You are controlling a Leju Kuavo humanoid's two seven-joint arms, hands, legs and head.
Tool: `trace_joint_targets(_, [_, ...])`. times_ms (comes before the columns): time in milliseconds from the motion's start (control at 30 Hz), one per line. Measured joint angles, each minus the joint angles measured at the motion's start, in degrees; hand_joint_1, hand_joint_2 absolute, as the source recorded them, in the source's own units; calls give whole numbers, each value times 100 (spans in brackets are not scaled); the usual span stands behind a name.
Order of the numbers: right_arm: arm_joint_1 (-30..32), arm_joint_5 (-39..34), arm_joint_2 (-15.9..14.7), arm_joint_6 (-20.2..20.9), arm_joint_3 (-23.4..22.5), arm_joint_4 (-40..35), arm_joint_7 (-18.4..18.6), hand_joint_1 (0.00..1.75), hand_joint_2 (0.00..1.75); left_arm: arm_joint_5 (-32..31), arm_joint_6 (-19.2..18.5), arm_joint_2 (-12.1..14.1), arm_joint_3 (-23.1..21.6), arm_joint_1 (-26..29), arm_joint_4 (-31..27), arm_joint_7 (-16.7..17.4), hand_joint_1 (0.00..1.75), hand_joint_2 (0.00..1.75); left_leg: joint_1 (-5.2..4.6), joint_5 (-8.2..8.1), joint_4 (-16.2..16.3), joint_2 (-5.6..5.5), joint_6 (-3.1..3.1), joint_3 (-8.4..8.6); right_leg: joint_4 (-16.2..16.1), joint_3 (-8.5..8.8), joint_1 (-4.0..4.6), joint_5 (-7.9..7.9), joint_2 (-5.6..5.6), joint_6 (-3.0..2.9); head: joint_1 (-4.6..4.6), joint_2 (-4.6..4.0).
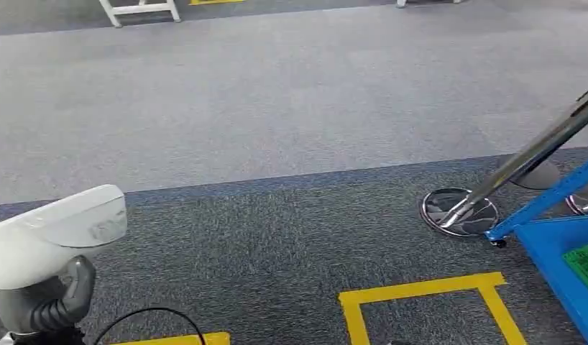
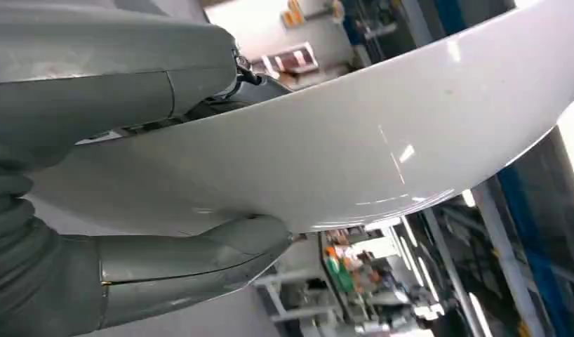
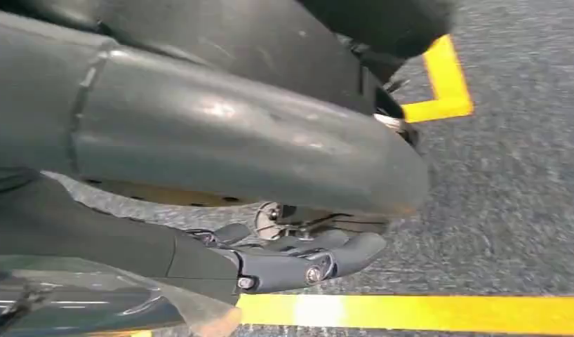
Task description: Take the parts from the cabinet and place them on the table.
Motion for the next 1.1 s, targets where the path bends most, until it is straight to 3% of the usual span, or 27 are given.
trace_joint_targets(33, [6, 0, 0, -2, 0, -2, 7, 0, 0, 9, 7, 2, 0, 6, 0, 0, 175, 175, 12, 117, -71, 4, -8, 31, 0, 16, 1, -14, -72, 0, 2, 0])
trace_joint_targets(67, [3, 0, 0, -4, 0, -2, 6, 0, 0, 22, 9, 2, 0, 11, -2, 0, 175, 175, 18, 347, -381, 25, -7, 176, 0, 38, 2, -33, -141, 5, 0, 0])
trace_joint_targets(100, [-2, 0, 0, -7, 0, -2, 9, 0, 0, 26, 9, 2, 0, 18, -2, 0, 175, 175, 18, 627, -882, 87, 4, 427, -1, 74, 2, -54, -198, 16, 0, 0])
trace_joint_targets(133, [-5, 0, 2, -9, 0, -2, 9, 0, 0, 26, 4, 2, 0, 18, -2, 0, 175, 175, 10, 882, -1452, 258, 31, 718, -1, 121, 2, -82, -256, 36, -2, 0])
trace_joint_targets(167, [-8, 2, 0, -9, 0, -2, 4, 0, 0, 26, 2, 2, 0, 8, 0, 0, 175, 175, -53, 804, -1661, 520, 49, 849, -3, 128, 31, -110, -299, 72, 4, 0])
trace_joint_targets(200, [-8, 13, 0, -7, 0, -2, -15, 0, 0, 26, -7, 2, 0, -8, -2, 2, 175, 175, -76, 795, -1758, 498, 107, 853, 20, 113, 56, -144, -334, 117, -9, 0])
trace_joint_targets(233, [-9, 30, 0, 8, 2, -2, -26, 0, 0, 26, -15, 4, 0, -9, -2, 0, 175, 175, -84, 787, -1734, 460, 121, 828, 7, 151, 58, -150, -404, 135, 19, 0])
trace_joint_targets(300, [-27, 59, 0, 35, 7, -2, -48, 0, 0, 33, -22, 9, 7, 10, -2, 0, 175, 175, -107, 788, -1749, 319, 198, 813, -26, 218, 46, -168, -546, 199, 15, 0])
trace_joint_targets(333, [-34, 68, -2, 35, 9, -7, -59, 0, 0, 31, -40, 7, 7, 13, -2, 0, 175, 175, -48, 825, -1824, 254, 249, 872, -14, 181, 21, -225, -484, 250, 11, 0])
trace_joint_targets(367, [-43, 77, -4, 37, 9, -7, -72, 0, 0, 28, -46, 0, 7, 12, -2, -2, 175, 175, -42, 832, -1841, 212, 267, 887, 125, 145, 15, -326, -181, 262, 62, 0])
trace_joint_targets(400, [-42, 81, -4, 39, 9, -7, -74, 0, 0, 28, -53, -2, 9, -4, -2, 0, 175, 175, -41, 832, -1840, 149, 293, 876, 463, -16, 15, -513, -4, 262, 79, 0])
trace_joint_targets(467, [-22, 81, -20, 39, 7, -7, -72, 0, 0, 31, -55, -4, 9, -6, 0, 0, 175, 175, -47, 837, -1834, 11, 325, 872, 1405, -514, 14, -872, 131, 263, 83, 0])
trace_joint_targets(500, [-10, 83, -26, 35, 7, -7, -70, 0, 0, 31, -55, -4, 9, -4, 2, 0, 175, 175, -51, 834, -1831, -72, 328, 875, 1720, -723, 16, -909, 158, 263, 83, 0])
trace_joint_targets(533, [0, 85, -28, 31, 7, -7, -61, 0, 0, 31, -55, -4, 9, -4, 2, 0, 175, 175, -53, 833, -1831, -151, 330, 883, 1741, -797, 17, -789, 172, 257, 81, 0])
trace_joint_targets(567, [7, 87, -35, 24, 7, -7, -59, 0, 0, 28, -53, -4, 9, -4, 2, 0, 175, 175, -52, 831, -1829, -231, 329, 894, 1514, -751, 15, -559, 183, 248, 85, 0])
trace_joint_targets(633, [2, 98, -44, 20, 7, -9, -44, 0, 0, 28, -37, -4, 9, -5, 2, 0, 175, 175, -38, 816, -1816, -380, 306, 916, 563, -395, 5, 35, 308, 223, 83, 0])
trace_joint_targets(667, [7, 105, -46, 18, 6, -9, -26, 0, 0, 20, -35, -7, 9, -5, 2, 0, 175, 175, -25, 804, -1807, -431, 285, 900, 193, -265, -21, 129, 617, 220, 85, 0])
trace_joint_targets(700, [1, 111, -46, 20, 7, -9, -22, 0, 0, 17, -29, -4, 9, -15, 2, 0, 175, 175, -64, 781, -1740, -501, 246, 857, 43, -196, -58, 76, 755, 217, 74, 0])
trace_joint_targets(800, [6, 118, -48, 22, 7, -9, -13, 0, 0, 11, -22, -4, 11, -2, 2, 0, 175, 175, 6, 840, -1798, -675, 139, 816, 80, -149, 9, 88, 585, 149, 81, 0])
trace_joint_targets(833, [5, 129, -48, 28, 7, -9, -13, 0, 0, 2, -24, 4, 11, -9, 2, 0, 175, 175, 1, 826, -1778, -721, 117, 806, 21, -128, -36, 118, 496, 103, 72, 0])
trace_joint_targets(867, [-4, 133, -52, 39, 7, -9, -15, 0, 0, -7, -28, 11, 11, -13, 0, 0, 175, 175, -32, 727, -1663, -381, 94, 771, 5, -107, -36, 127, 420, 80, 66, 0])
trace_joint_targets(900, [-8, 136, -55, 54, 7, -9, -15, 0, 0, -4, -42, 11, 11, -46, 2, 0, 175, 175, -33, 542, -1381, -157, 64, 647, 5, -97, -33, 112, 346, 44, 28, 0])
trace_joint_targets(933, [-2, 140, -59, 74, 7, -9, -15, 0, 0, -4, -50, 18, 11, -66, 2, 0, 175, 175, -20, 308, -931, -50, 39, 442, 6, -90, -23, 100, 254, 27, 35, 0])
trace_joint_targets(1000, [12, 142, -74, 77, 7, -9, -15, 0, 0, -2, -55, 33, 11, -66, 2, 0, 175, 175, 6, 2, -130, 0, 4, 69, 8, -86, -17, 79, 80, 11, 31, 0])
trace_joint_targets(1033, [11, 144, -79, 77, 7, -9, -15, 0, 0, -2, -57, 39, 11, -65, 4, 0, 175, 175, 23, 40, -43, 3, -9, 28, 8, -78, -17, 70, 2, 17, 33, 0])
trace_joint_targets(1067, [5, 149, -81, 76, 7, -9, -15, 0, 0, -2, -57, 42, 13, -65, 4, 0, 175, 175, 35, 221, -240, 20, -18, 129, 8, -66, -17, 58, -76, 23, 33, 0])
trace_joint_targets(1100, [0, 151, -81, 77, 7, -9, -15, 0, 0, -2, -57, 42, 13, -63, 4, 0, 175, 175, 37, 459, -639, 54, -14, 334, 8, -44, -17, 43, -138, 35, 31, 0])
